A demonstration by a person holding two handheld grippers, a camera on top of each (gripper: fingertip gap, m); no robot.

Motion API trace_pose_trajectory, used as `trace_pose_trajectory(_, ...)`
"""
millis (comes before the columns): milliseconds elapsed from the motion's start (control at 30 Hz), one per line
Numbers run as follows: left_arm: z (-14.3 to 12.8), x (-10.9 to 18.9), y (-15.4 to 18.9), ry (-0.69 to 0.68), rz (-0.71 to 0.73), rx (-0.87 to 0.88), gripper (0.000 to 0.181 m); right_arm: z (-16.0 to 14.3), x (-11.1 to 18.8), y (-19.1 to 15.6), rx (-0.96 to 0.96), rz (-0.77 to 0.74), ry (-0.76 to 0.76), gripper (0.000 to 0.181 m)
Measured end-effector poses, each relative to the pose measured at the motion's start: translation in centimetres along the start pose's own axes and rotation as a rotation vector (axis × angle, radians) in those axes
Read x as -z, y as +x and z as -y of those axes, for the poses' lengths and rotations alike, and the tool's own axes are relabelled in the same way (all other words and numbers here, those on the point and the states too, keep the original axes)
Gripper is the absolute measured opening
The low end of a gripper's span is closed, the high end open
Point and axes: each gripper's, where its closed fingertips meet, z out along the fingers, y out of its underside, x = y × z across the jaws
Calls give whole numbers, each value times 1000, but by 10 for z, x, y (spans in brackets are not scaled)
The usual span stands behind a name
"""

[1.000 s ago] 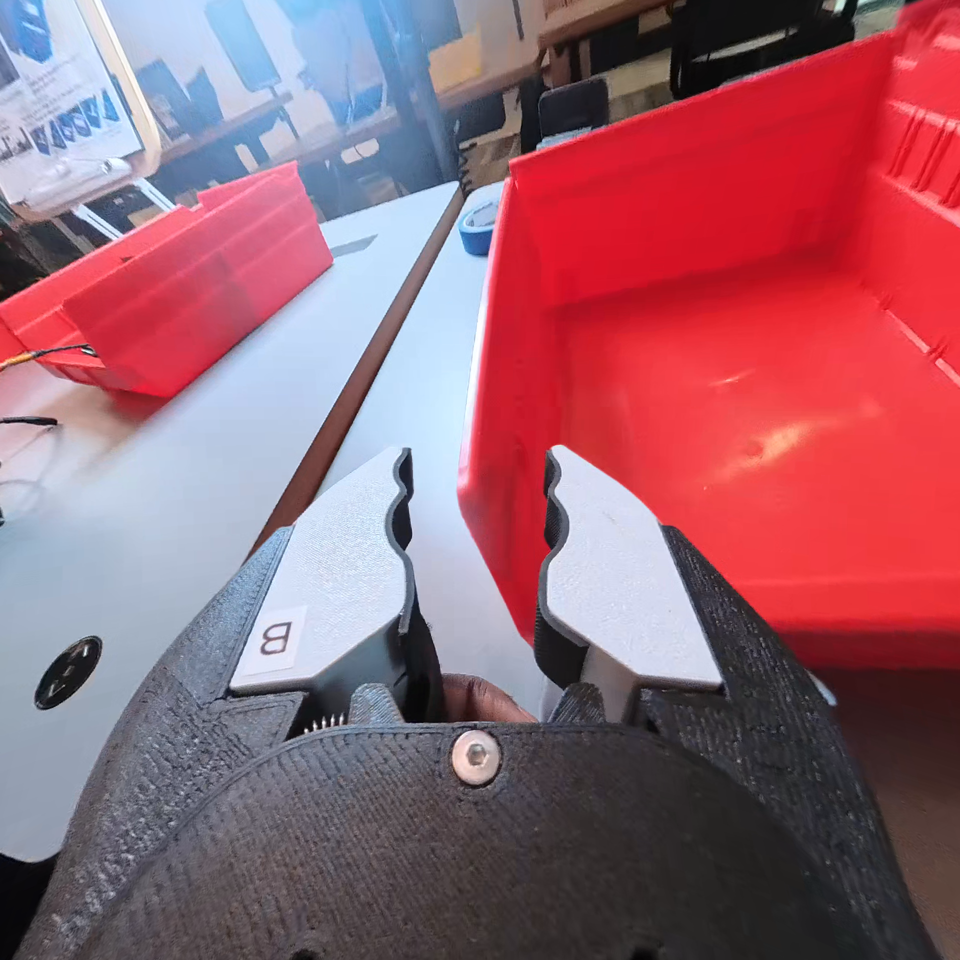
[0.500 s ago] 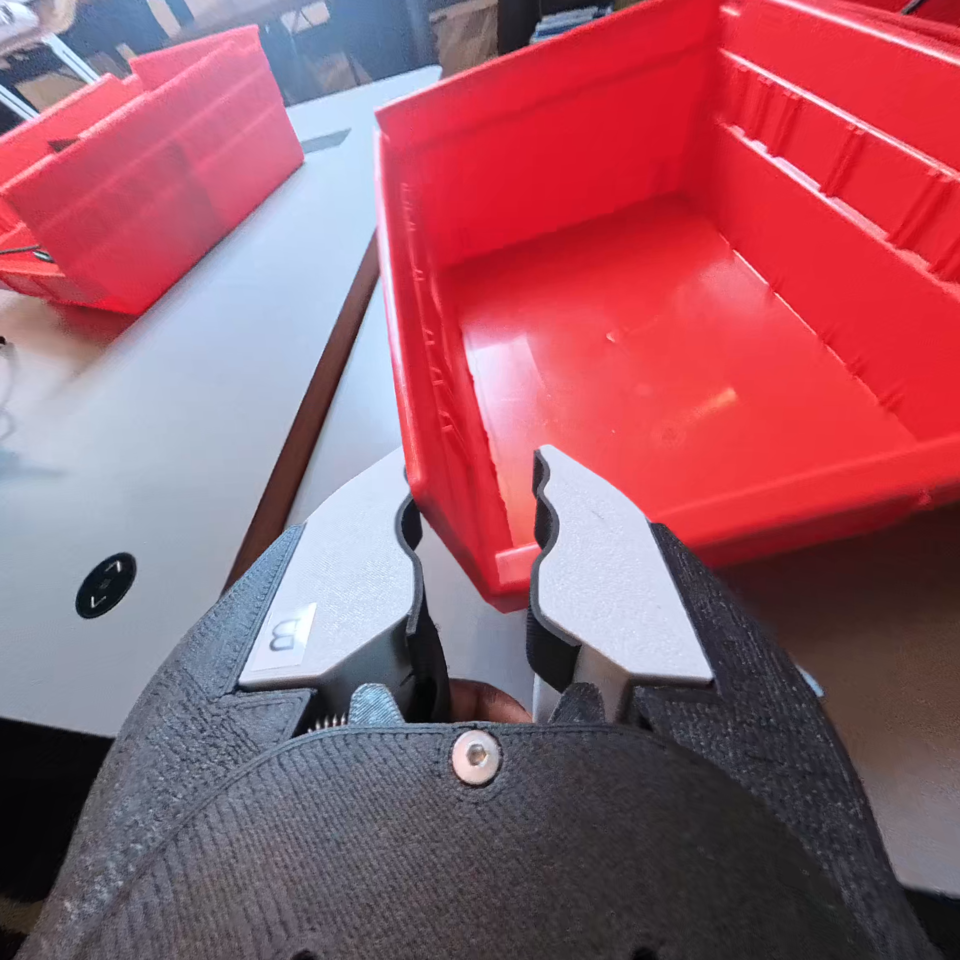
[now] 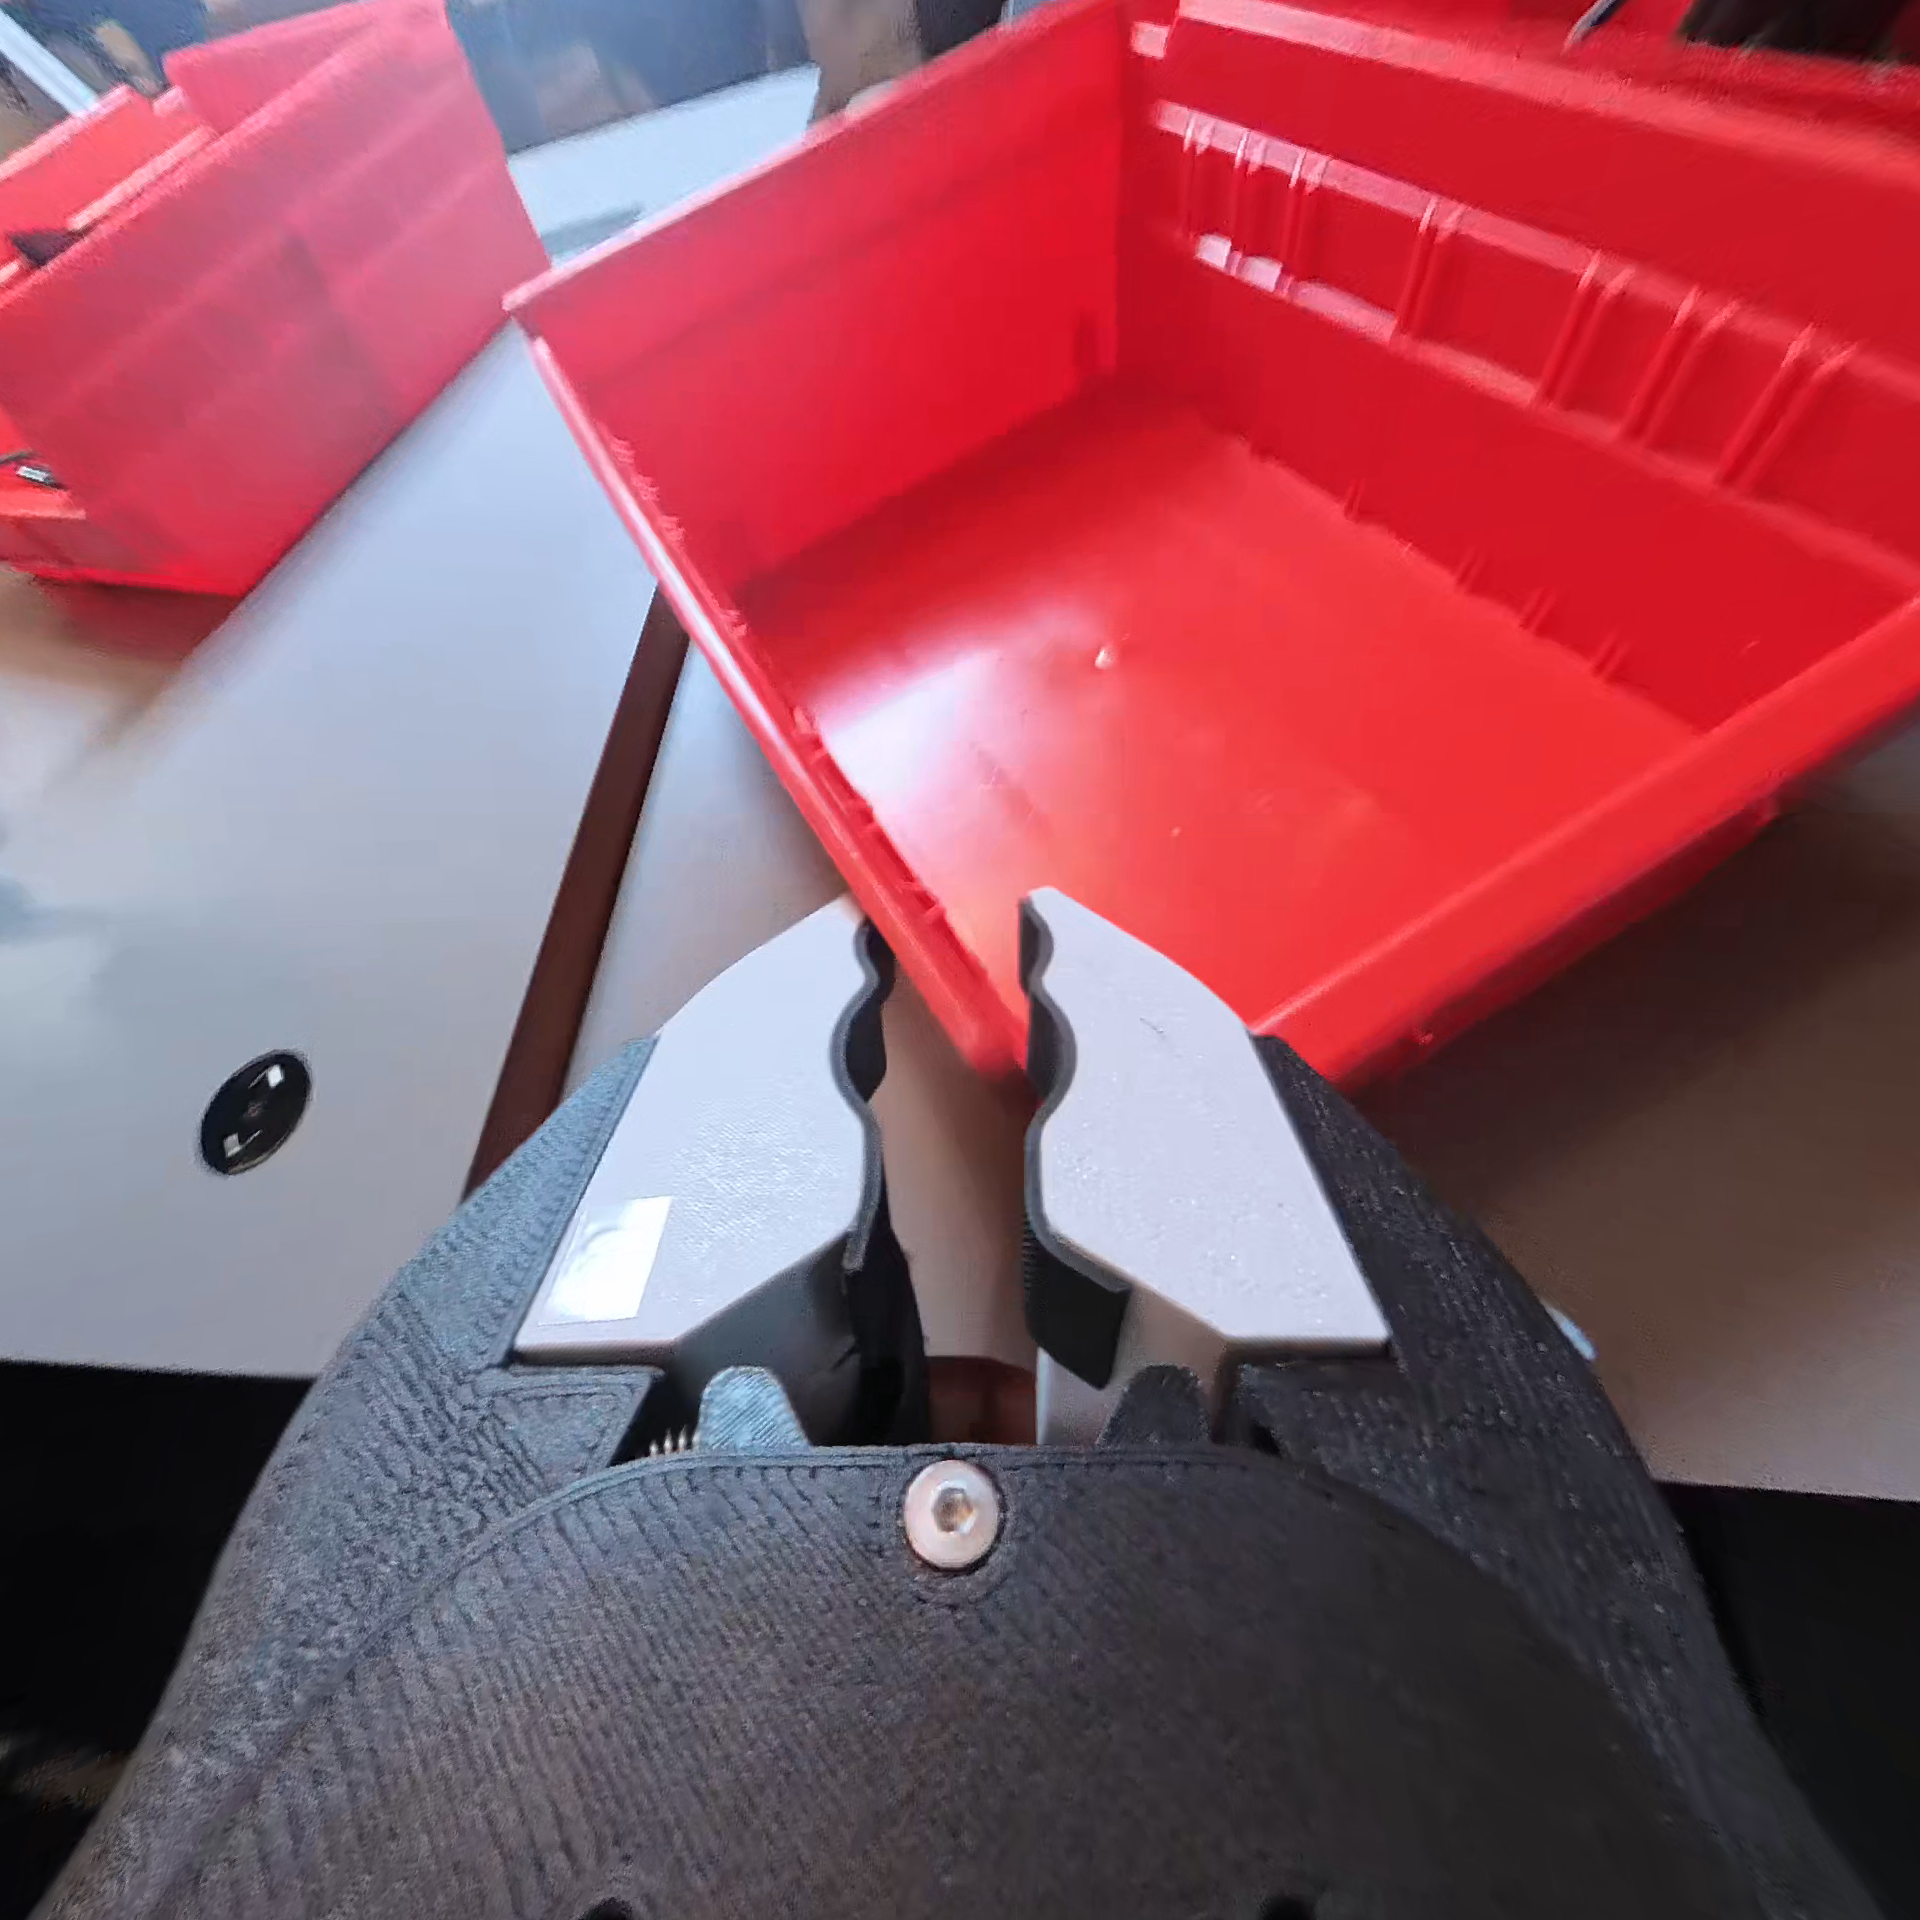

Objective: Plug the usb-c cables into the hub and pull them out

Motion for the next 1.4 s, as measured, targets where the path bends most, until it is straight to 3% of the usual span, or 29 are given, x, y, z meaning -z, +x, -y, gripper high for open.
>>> trace_pose_trajectory(133, -14, 16, -1, -156, 31, -1, 17, -31, -1, -28, 65, -43, -134, 33)
trace_pose_trajectory(233, -23, 30, 7, -225, -6, -40, 20, -31, -4, -39, 64, -6, -157, 30)
trace_pose_trajectory(300, -21, 28, 5, -193, 15, -55, 47, -48, -11, -52, 16, 68, -270, 40)
trace_pose_trajectory(333, -21, 24, 3, -188, 30, -42, 52, -59, -14, -54, 25, 73, -342, 43)
trace_pose_trajectory(400, -29, 13, 1, -230, 32, 12, 51, -74, -19, -51, 31, 51, -448, 38)
trace_pose_trajectory(433, -33, 8, 8, -256, -8, 19, 37, -78, -21, -50, 27, 45, -473, 30)
trace_pose_trajectory(500, -30, 5, 11, -261, -2, 3, 28, -78, -23, -43, 71, -6, -480, 23)
trace_pose_trajectory(633, -9, 26, 7, -210, 31, 40, 25, -52, -23, -40, 203, -70, -352, 18)
trace_pose_trajectory(800, 50, 62, 5, 58, 132, 17, 25, 17, -10, -25, 299, -167, -105, 17)
trace_pose_trajectory(933, 111, 69, 37, 338, 122, -13, 24, 65, 31, 17, 410, -326, 46, 16)
trace_pose_trajectory(1067, 157, 56, 108, 487, -7, -40, 25, 85, 96, 71, 461, -508, 69, 14)
trace_pose_trajectory(1400, 224, 17, 327, 502, -402, -260, 32, 50, 283, 196, 348, -960, -100, 8)
